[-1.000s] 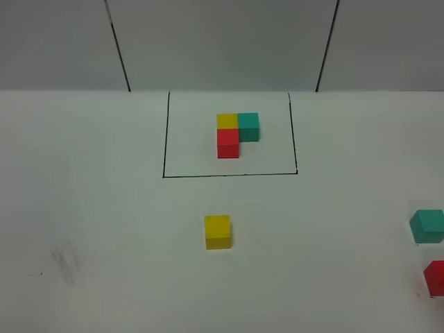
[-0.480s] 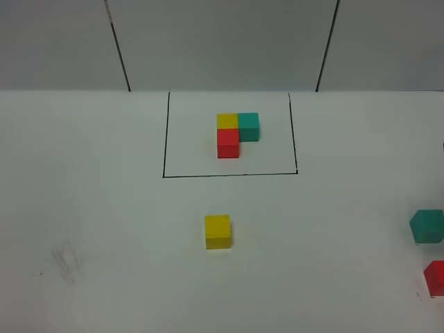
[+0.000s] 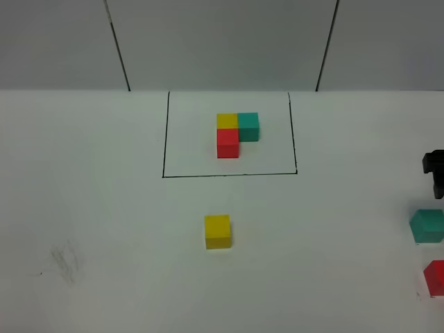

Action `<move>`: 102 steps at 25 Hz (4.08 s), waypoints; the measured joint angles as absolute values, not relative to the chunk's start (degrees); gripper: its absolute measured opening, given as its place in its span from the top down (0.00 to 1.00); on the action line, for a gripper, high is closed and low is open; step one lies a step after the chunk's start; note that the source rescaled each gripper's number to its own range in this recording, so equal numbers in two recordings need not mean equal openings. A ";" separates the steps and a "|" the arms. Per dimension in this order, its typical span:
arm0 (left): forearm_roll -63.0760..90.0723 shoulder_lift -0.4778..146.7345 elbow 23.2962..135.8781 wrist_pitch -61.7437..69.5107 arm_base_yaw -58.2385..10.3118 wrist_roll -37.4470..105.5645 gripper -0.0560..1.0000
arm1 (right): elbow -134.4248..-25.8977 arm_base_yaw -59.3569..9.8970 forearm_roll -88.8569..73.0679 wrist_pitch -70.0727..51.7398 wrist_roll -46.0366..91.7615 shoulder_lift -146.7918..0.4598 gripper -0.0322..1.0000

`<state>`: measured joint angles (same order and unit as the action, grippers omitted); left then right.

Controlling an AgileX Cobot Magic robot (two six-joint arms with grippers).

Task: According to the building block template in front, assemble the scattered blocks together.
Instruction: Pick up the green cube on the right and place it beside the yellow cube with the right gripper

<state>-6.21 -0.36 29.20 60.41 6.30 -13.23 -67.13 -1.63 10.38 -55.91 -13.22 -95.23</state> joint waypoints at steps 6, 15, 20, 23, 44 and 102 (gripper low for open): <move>-6.21 -0.36 29.20 60.41 6.30 -13.23 0.33 | -65.16 -1.63 8.38 -51.23 -12.98 -100.00 0.12; -6.21 -0.36 29.20 60.41 6.30 -13.21 0.33 | -62.11 -1.63 7.37 -43.74 -12.28 -105.71 0.12; -6.21 -0.36 29.20 60.41 6.30 -13.17 0.33 | -61.75 -1.63 7.37 -41.14 -12.18 -108.54 0.12; -6.21 -0.36 29.20 60.41 6.30 -13.17 0.33 | -61.75 -1.63 7.37 -39.12 -12.01 -109.76 0.12; -6.21 -0.36 29.20 60.41 6.30 -13.17 0.33 | -61.64 -4.27 7.26 -46.12 0.88 -103.30 0.73; -6.21 -0.36 29.20 60.41 6.30 -13.17 0.33 | -90.78 -41.52 3.12 -56.71 56.73 -120.53 0.73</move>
